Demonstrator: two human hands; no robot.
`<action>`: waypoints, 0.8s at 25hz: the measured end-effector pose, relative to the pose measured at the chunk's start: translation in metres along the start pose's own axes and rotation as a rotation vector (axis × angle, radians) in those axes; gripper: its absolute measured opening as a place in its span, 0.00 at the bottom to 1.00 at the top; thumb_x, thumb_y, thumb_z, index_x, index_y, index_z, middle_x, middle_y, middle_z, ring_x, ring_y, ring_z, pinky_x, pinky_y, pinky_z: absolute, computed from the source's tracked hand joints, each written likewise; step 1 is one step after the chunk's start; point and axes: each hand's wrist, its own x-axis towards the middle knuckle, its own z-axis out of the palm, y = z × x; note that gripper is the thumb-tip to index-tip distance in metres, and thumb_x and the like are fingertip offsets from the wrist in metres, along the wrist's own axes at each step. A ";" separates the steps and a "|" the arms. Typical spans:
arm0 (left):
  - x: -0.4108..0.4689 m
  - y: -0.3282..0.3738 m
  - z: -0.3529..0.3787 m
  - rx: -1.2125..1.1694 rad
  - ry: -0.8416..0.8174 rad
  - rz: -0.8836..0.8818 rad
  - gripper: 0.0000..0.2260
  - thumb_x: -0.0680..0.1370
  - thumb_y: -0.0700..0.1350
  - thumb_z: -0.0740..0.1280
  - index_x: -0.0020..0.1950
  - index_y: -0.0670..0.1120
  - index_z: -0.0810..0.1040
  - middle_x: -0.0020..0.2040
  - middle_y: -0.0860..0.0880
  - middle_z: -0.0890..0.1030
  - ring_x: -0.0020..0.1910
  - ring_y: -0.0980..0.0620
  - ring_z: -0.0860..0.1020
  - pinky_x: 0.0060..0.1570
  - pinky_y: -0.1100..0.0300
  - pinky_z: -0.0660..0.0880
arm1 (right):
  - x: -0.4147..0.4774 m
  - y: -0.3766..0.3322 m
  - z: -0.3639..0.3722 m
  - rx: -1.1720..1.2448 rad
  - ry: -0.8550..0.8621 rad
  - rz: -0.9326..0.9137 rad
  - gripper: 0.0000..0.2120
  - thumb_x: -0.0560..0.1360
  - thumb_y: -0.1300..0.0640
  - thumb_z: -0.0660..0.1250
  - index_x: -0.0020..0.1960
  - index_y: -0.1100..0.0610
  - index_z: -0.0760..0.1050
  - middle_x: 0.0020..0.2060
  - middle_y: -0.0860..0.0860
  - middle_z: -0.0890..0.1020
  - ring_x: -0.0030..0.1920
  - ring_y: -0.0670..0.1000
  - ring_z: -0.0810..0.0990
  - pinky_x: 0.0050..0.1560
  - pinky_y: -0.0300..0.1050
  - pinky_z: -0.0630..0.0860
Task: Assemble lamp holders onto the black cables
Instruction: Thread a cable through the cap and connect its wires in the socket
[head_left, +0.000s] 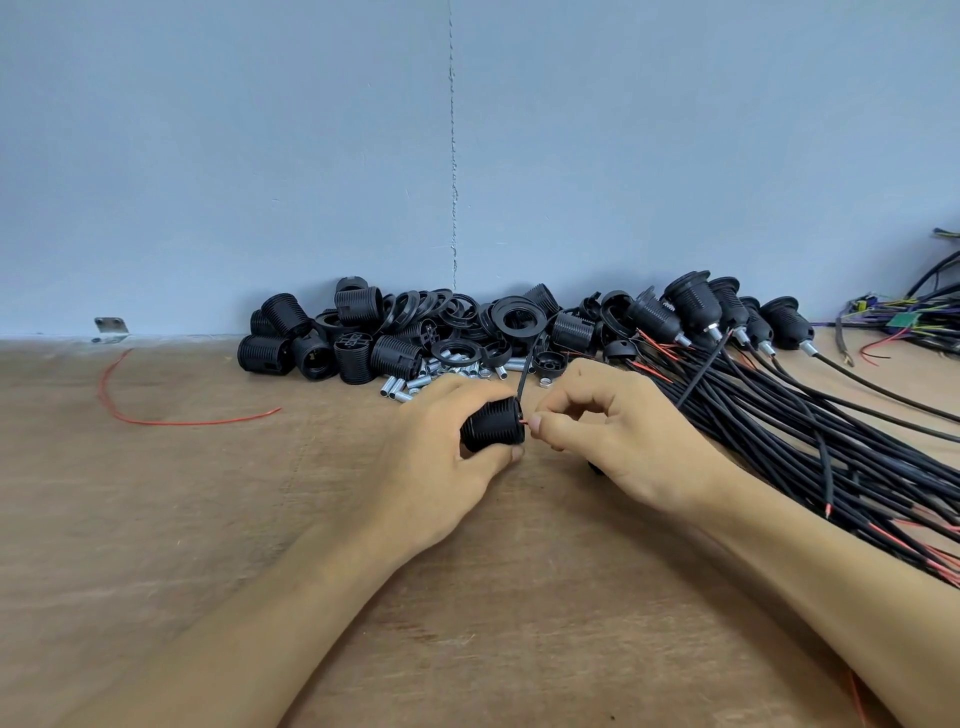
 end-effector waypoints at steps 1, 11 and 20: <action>0.000 0.000 0.000 -0.023 -0.011 -0.023 0.16 0.71 0.44 0.79 0.56 0.55 0.83 0.50 0.58 0.80 0.51 0.59 0.77 0.51 0.59 0.76 | 0.000 0.000 0.001 -0.006 -0.014 -0.006 0.08 0.74 0.58 0.74 0.36 0.52 0.81 0.38 0.46 0.78 0.41 0.45 0.77 0.44 0.36 0.70; 0.003 -0.001 -0.002 -0.177 -0.052 -0.134 0.15 0.71 0.40 0.77 0.52 0.56 0.82 0.50 0.57 0.82 0.52 0.55 0.80 0.55 0.46 0.79 | -0.003 0.000 0.011 -0.074 0.105 -0.106 0.03 0.76 0.56 0.73 0.44 0.53 0.85 0.41 0.47 0.80 0.44 0.48 0.79 0.45 0.41 0.74; 0.002 0.001 -0.001 -0.120 -0.072 -0.109 0.16 0.70 0.44 0.78 0.55 0.58 0.82 0.49 0.55 0.81 0.52 0.56 0.79 0.55 0.47 0.78 | -0.002 -0.001 0.006 -0.266 0.067 -0.191 0.03 0.76 0.59 0.73 0.43 0.55 0.83 0.32 0.43 0.74 0.37 0.45 0.73 0.41 0.32 0.66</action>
